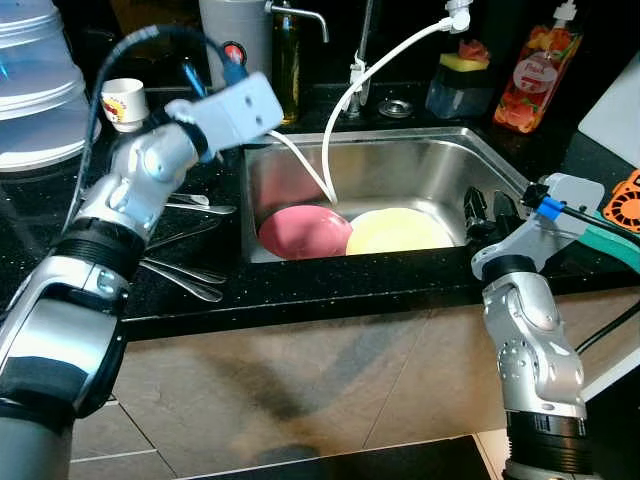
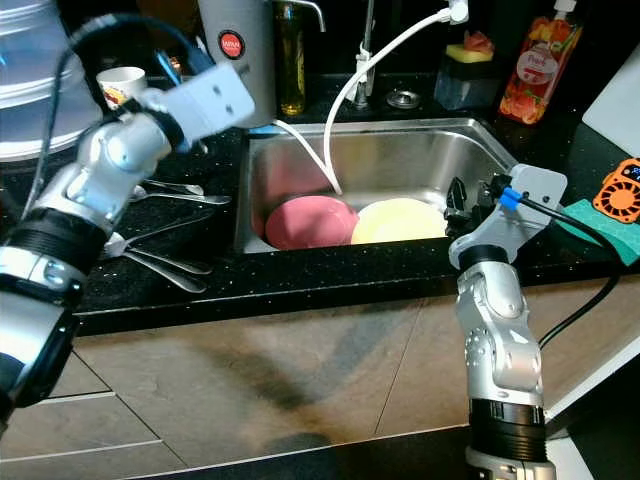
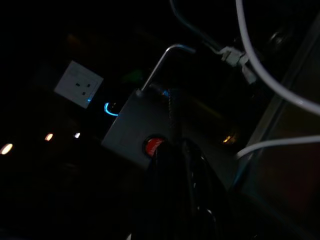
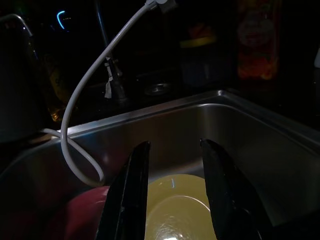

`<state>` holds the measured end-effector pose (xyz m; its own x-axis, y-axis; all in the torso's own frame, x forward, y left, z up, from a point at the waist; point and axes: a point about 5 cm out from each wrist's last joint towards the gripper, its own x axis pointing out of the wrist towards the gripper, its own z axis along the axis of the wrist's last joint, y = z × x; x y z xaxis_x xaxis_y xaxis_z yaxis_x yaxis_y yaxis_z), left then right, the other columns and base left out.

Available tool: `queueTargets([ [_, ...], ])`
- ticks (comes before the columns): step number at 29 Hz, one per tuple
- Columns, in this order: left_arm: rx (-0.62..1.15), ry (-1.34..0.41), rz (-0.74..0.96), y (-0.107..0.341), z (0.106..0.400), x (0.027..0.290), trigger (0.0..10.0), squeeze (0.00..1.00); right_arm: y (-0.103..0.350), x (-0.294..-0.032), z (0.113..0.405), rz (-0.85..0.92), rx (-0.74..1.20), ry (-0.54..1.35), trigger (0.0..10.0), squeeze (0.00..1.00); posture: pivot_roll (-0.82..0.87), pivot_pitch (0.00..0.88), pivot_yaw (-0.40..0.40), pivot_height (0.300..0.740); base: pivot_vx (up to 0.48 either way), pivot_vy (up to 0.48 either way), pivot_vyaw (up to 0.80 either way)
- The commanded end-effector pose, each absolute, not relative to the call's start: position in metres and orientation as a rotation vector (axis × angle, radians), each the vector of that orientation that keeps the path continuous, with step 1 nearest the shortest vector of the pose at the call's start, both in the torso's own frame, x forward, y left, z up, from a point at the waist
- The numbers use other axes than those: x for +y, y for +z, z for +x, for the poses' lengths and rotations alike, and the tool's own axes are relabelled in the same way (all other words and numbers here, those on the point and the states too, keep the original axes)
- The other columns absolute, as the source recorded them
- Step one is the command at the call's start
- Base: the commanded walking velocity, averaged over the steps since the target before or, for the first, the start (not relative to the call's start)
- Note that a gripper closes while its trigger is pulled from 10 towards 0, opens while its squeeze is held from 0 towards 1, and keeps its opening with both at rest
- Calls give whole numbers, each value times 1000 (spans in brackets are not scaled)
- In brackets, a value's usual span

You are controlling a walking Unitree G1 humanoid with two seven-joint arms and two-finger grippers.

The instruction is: Kitchen organization

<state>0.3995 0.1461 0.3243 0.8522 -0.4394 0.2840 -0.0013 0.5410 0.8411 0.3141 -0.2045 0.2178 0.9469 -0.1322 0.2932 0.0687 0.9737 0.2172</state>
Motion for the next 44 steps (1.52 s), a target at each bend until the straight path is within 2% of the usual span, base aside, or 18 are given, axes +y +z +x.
queueTargets([
  [1,-612,-335,771,337,396,122,10000,0,217,-207,315,206,-310,-113,10000,0,16,0,-20,740,0,0,0],
  [5,-647,-571,243,338,390,83,10000,0,218,-203,316,209,-313,-105,10000,0,14,0,-18,740,0,0,0],
  [8,-641,-632,38,339,388,73,10000,0,219,-203,315,208,-320,-105,10000,0,2,0,-16,740,0,0,0],
  [11,-573,-648,-37,329,392,65,10000,0,220,-207,313,207,-326,-116,10000,0,-20,0,-8,740,0,0,0],
  [12,-518,-631,-4,319,396,62,10000,102,220,-209,311,205,-327,-123,10000,0,-20,0,-8,740,0,0,0],
  [13,-481,-617,24,313,398,61,10000,102,220,-210,311,204,-327,-128,10000,0,-20,0,-8,740,0,0,0],
  [14,-426,-585,94,302,402,62,10000,1000,219,-211,310,203,-326,-133,10000,0,-25,0,-2,740,0,0,0],
  [17,-342,-528,254,281,407,69,10000,1000,218,-213,309,202,-324,-140,10000,0,-25,0,-2,740,0,0,0],
  [20,-342,-570,226,279,405,76,10000,1000,218,-210,310,206,-322,-134,10000,0,-20,0,-4,740,0,0,0],
  [22,-381,-596,194,285,401,79,10000,0,218,-209,311,207,-322,-129,10000,0,-10,0,-11,740,0,0,0],
  [25,-442,-625,208,295,395,90,10000,0,219,-207,314,209,-325,-119,10000,0,-2,0,-15,740,0,0,0],
  [29,-470,-636,390,306,387,117,10000,0,220,-206,314,208,-326,-114,10000,0,7,0,-13,740,0,0,0],
  [31,-424,-565,571,310,380,161,10000,0,218,-207,313,208,-322,-115,10000,0,11,0,-4,740,0,0,0],
  [33,-408,-532,583,310,380,171,10000,0,217,-207,312,208,-321,-116,10000,0,11,0,-4,740,0,0,0],
  [35,-312,-306,405,305,381,205,10000,0,213,-207,311,211,-308,-119,10000,0,33,0,-7,740,0,0,0],
  [37,-312,-306,405,305,381,205,10000,0,213,-207,311,211,-308,-119,10000,0,33,0,-7,740,0,0,0],
  [40,-180,-139,212,281,371,222,10000,0,211,-205,313,210,-297,-109,10000,0,50,0,-13,740,0,0,0],
  [44,-87,-28,19,262,331,218,10000,0,211,-203,316,205,-291,-91,10000,0,86,0,-12,740,0,0,0],
])
